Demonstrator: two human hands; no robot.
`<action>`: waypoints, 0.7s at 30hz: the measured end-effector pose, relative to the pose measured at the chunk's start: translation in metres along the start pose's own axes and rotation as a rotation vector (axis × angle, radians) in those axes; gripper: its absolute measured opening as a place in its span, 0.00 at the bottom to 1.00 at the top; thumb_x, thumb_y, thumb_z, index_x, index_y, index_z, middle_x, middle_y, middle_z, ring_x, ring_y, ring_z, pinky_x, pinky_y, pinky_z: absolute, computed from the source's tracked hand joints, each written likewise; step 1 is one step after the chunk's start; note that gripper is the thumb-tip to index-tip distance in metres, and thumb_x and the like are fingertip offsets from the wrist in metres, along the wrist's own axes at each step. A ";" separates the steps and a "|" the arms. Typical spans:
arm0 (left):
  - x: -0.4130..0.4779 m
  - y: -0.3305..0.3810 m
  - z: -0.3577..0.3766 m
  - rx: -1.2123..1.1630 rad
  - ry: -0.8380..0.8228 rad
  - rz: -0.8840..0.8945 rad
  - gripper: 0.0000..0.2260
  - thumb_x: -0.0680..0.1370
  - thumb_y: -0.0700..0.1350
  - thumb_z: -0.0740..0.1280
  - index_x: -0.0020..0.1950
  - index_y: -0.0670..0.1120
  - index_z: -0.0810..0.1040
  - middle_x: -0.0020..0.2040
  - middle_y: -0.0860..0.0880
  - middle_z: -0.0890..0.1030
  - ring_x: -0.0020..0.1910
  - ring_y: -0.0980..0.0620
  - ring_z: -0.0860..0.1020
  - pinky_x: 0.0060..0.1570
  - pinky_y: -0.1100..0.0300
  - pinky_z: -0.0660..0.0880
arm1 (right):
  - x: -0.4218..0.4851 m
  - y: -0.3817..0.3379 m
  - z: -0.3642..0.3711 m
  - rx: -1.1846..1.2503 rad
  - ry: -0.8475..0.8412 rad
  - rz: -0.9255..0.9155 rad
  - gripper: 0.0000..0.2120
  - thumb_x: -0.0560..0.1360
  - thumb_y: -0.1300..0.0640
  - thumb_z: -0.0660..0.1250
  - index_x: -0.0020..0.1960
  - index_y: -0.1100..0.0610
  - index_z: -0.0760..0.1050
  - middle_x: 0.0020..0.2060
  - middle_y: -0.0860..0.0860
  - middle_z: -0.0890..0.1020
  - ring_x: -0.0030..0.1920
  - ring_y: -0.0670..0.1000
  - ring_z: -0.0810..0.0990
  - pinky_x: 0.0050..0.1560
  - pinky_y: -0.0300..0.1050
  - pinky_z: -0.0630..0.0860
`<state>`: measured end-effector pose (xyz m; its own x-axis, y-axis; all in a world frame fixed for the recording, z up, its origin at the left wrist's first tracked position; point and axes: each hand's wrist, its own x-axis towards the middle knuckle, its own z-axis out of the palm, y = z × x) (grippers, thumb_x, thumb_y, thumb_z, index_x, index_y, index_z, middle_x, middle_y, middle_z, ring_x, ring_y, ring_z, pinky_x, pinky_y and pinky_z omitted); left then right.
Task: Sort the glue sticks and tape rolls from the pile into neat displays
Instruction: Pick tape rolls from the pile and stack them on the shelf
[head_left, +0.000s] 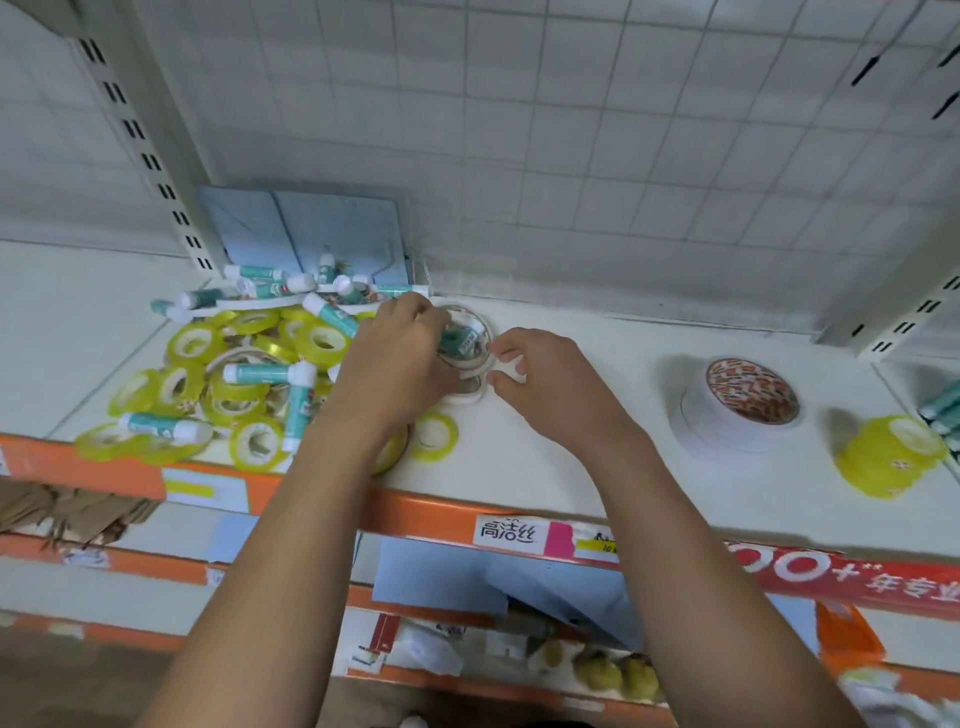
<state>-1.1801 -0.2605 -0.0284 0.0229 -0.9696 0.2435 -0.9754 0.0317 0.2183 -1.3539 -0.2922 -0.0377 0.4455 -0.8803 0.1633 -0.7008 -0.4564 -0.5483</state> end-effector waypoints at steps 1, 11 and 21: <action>0.005 -0.002 0.004 0.001 -0.013 0.012 0.33 0.70 0.56 0.73 0.70 0.44 0.71 0.67 0.43 0.70 0.66 0.41 0.68 0.64 0.48 0.67 | 0.001 0.000 0.002 -0.007 -0.004 0.014 0.15 0.76 0.55 0.67 0.62 0.53 0.76 0.55 0.50 0.80 0.53 0.50 0.77 0.56 0.47 0.74; 0.034 -0.014 0.032 0.014 -0.115 0.084 0.41 0.68 0.60 0.75 0.74 0.43 0.64 0.70 0.44 0.69 0.68 0.42 0.68 0.64 0.49 0.68 | 0.007 0.007 0.010 -0.015 0.025 0.127 0.20 0.76 0.54 0.69 0.66 0.56 0.73 0.60 0.54 0.78 0.57 0.54 0.77 0.58 0.47 0.73; 0.027 -0.033 0.006 -0.074 -0.051 0.069 0.41 0.68 0.59 0.72 0.75 0.43 0.63 0.69 0.44 0.70 0.68 0.43 0.68 0.65 0.50 0.67 | 0.028 -0.002 0.014 0.030 -0.059 0.136 0.29 0.71 0.49 0.74 0.66 0.60 0.70 0.60 0.55 0.76 0.60 0.55 0.74 0.54 0.45 0.71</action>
<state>-1.1484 -0.2890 -0.0342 -0.0572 -0.9756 0.2120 -0.9552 0.1152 0.2727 -1.3321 -0.3141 -0.0430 0.3802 -0.9241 0.0374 -0.7403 -0.3283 -0.5866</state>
